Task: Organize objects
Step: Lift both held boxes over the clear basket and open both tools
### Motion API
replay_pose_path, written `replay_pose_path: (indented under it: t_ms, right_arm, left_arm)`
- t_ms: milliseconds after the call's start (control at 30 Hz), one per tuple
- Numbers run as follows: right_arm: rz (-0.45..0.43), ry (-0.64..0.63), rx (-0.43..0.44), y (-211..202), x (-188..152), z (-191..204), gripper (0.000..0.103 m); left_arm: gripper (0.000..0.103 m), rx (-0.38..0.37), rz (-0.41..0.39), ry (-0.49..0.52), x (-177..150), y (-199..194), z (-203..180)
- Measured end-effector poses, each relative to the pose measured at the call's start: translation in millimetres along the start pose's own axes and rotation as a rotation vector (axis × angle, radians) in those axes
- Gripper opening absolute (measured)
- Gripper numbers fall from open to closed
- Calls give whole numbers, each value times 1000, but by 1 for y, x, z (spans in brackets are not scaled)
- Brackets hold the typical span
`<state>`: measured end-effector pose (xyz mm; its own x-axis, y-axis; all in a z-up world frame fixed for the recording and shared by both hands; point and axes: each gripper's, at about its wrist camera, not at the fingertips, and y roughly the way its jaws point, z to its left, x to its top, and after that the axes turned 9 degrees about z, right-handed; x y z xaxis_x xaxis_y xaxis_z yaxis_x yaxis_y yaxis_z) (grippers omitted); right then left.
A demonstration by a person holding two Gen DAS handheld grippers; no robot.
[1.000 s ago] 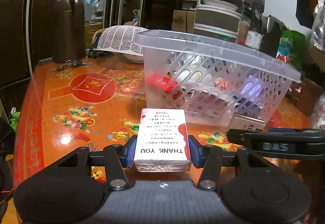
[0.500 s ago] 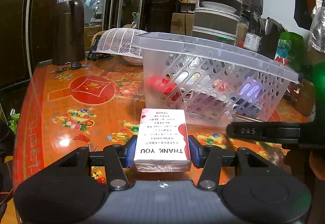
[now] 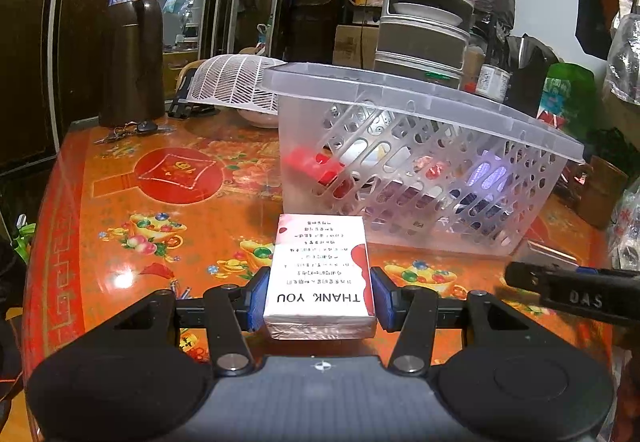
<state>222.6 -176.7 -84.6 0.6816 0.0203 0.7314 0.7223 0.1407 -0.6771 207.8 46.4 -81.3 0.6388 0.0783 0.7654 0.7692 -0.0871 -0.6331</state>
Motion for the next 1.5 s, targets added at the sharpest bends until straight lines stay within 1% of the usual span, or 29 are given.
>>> replay_pose_path:
  t_ms: [300, 433, 700, 867, 933, 1033, 1133, 1300, 1367, 1433, 1500]
  right_arm:
    - [-27, -14, 31, -14, -3, -15, 60]
    - [-51, -31, 41, -29, -3, -19, 60]
    - [-111, -53, 75, -68, -5, -33, 60]
    - [-126, -62, 124, -85, -3, -42, 60]
    - [-134, -70, 133, -90, 2, -43, 60]
    - [-147, -83, 157, -100, 15, -44, 60]
    - [-163, -91, 196, -109, 33, -48, 60]
    - [-170, -102, 190, -107, 62, -49, 60]
    - [-166, -124, 187, -106, 73, -45, 60]
    - [-155, -130, 200, -105, 86, -42, 60]
    - [-164, -141, 202, -100, 103, -38, 60]
  left_arm:
    - [55, 20, -7, 30, 0, -1, -7]
    - [55, 45, -9, 86, 0, -5, -17]
    - [55, 36, -35, 124, 4, -44, -25]
    - [55, -3, -49, 141, 12, -66, -30]
    - [55, -15, -44, 147, 19, -71, -31]
    - [55, -56, -30, 132, 34, -77, -30]
    - [55, -74, -46, 133, 53, -87, -33]
    - [55, -97, -74, 141, 84, -97, -40]
    - [55, -103, -78, 146, 98, -97, -43]
    - [55, -108, -72, 136, 114, -93, -46]
    - [55, -116, -60, 131, 131, -85, -50]
